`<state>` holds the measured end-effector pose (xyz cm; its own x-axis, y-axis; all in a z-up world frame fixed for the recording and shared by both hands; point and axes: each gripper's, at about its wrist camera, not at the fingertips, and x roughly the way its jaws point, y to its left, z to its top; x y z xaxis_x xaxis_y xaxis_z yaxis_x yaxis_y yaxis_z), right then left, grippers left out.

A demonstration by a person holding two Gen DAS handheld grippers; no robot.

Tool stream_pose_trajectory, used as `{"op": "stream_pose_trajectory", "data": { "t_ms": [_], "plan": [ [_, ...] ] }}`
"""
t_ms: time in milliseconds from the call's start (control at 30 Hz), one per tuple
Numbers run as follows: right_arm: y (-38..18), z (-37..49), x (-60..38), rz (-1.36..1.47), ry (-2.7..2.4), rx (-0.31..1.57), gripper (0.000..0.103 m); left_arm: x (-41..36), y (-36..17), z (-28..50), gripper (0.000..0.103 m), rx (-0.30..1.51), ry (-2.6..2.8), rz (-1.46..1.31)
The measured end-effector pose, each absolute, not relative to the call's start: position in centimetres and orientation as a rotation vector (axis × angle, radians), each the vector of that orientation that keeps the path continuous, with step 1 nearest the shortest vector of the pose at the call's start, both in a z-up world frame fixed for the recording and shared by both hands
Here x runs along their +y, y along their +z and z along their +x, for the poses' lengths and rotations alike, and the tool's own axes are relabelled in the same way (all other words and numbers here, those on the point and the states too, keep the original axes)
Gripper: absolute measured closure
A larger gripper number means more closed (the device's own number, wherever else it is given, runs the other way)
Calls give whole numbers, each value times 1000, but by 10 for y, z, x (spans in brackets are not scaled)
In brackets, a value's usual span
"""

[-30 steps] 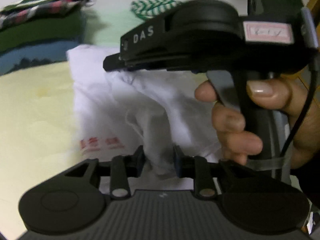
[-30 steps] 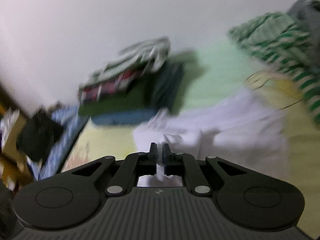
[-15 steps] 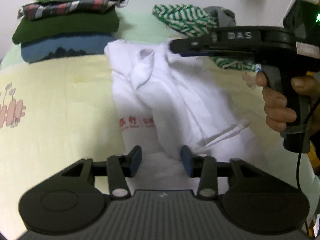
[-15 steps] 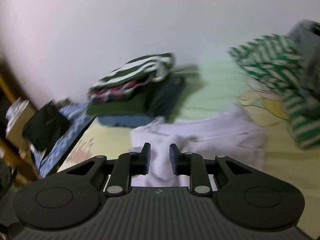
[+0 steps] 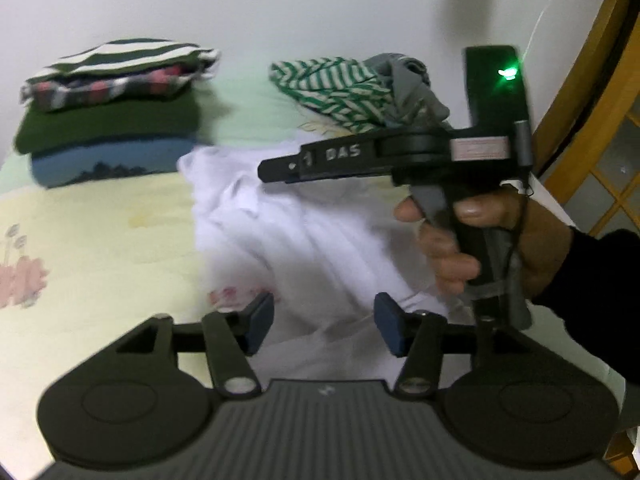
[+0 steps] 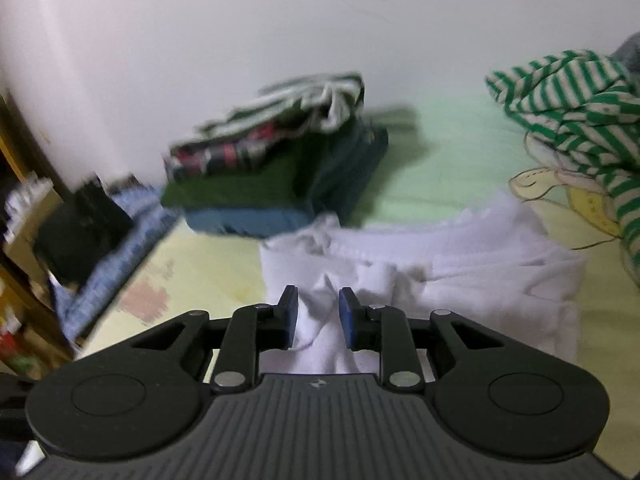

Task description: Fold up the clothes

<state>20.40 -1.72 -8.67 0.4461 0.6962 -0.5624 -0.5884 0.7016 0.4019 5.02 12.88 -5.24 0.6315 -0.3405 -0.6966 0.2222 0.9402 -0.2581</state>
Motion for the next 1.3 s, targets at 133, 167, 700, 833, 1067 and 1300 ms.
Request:
{"op": "stream_pose_trajectory", "data": {
  "t_ms": [133, 167, 700, 833, 1067, 1300],
  "plan": [
    [-93, 202, -7, 131, 798, 793, 75, 122, -67, 64, 45, 866, -290, -163],
    [-94, 202, -5, 124, 798, 799, 73, 122, -72, 67, 45, 882, -284, -175],
    [-87, 198, -60, 193, 633, 757, 99, 112, -63, 50, 53, 843, -397, -153],
    [-88, 194, -79, 105, 485, 769, 90, 99, -64, 48, 50, 851, -414, -109],
    [-76, 157, -62, 99, 702, 780, 70, 107, -60, 54, 42, 840, -380, -73],
    [-91, 131, -48, -84, 699, 782, 96, 123, -56, 61, 40, 847, -359, -83]
  ]
}}
